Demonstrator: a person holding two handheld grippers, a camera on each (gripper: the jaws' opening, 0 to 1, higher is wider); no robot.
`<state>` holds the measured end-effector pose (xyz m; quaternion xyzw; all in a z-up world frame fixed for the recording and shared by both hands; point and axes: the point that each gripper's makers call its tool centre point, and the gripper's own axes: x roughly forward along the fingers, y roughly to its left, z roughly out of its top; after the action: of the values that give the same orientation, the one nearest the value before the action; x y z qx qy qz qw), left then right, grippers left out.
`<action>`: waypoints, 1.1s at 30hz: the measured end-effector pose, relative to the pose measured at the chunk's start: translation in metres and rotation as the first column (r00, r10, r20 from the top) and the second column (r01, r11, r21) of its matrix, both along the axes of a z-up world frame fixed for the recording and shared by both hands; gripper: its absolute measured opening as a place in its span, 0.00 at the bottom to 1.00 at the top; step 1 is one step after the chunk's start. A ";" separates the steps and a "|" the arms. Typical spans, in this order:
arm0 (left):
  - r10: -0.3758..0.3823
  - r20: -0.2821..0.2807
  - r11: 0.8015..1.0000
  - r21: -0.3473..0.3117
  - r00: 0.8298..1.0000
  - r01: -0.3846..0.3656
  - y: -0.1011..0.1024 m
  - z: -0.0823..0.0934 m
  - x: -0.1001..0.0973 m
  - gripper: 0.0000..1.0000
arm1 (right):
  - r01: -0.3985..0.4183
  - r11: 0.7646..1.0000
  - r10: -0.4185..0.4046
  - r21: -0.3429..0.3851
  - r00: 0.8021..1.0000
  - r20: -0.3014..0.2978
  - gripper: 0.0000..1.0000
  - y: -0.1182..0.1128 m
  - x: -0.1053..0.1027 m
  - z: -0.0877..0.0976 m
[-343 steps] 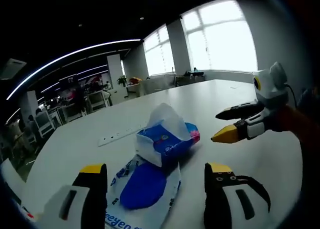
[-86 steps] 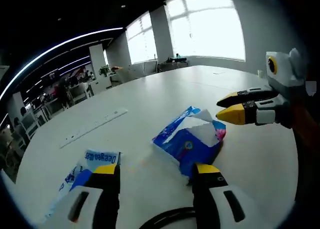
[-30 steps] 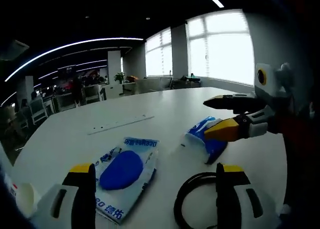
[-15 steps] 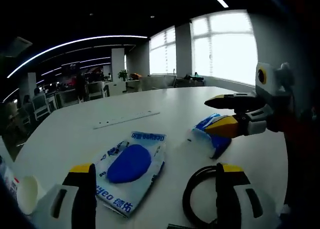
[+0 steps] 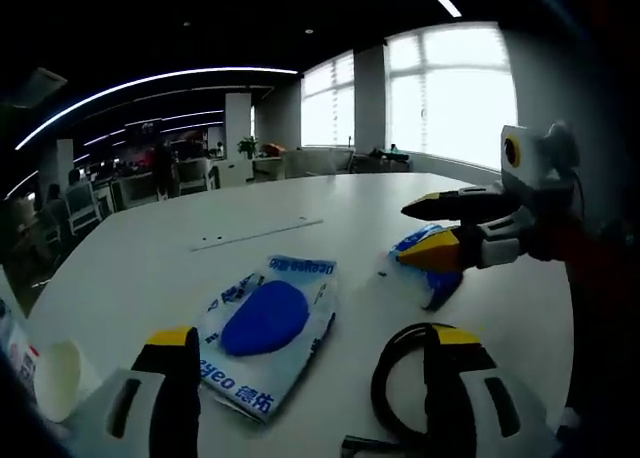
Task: Arrange the tabletop items into an orderly group along one side of the table until the central work area is clear of visible clutter.
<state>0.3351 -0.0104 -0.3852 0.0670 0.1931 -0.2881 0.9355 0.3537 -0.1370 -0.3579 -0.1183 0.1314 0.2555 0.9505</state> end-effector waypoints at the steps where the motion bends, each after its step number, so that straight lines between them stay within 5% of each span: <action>1: 0.003 0.000 1.000 0.004 1.000 -0.003 0.002 -0.001 0.000 0.92 | -0.004 1.000 0.004 0.001 1.000 -0.001 0.54 0.001 0.000 -0.001; 26: -0.002 -0.020 1.000 0.028 1.000 0.003 0.013 -0.009 0.002 0.92 | -0.017 0.999 0.015 -0.044 0.999 -0.047 0.50 0.020 0.006 -0.008; 33: -0.009 -0.013 0.999 0.039 1.000 0.010 0.013 -0.009 0.000 0.92 | 0.006 1.000 -0.008 -0.016 0.994 -0.112 0.47 0.021 0.012 -0.013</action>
<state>0.3356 0.0023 -0.3943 0.0844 0.2043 -0.2890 0.9315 0.3657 -0.1164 -0.3708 -0.1110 0.1868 0.2572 0.9416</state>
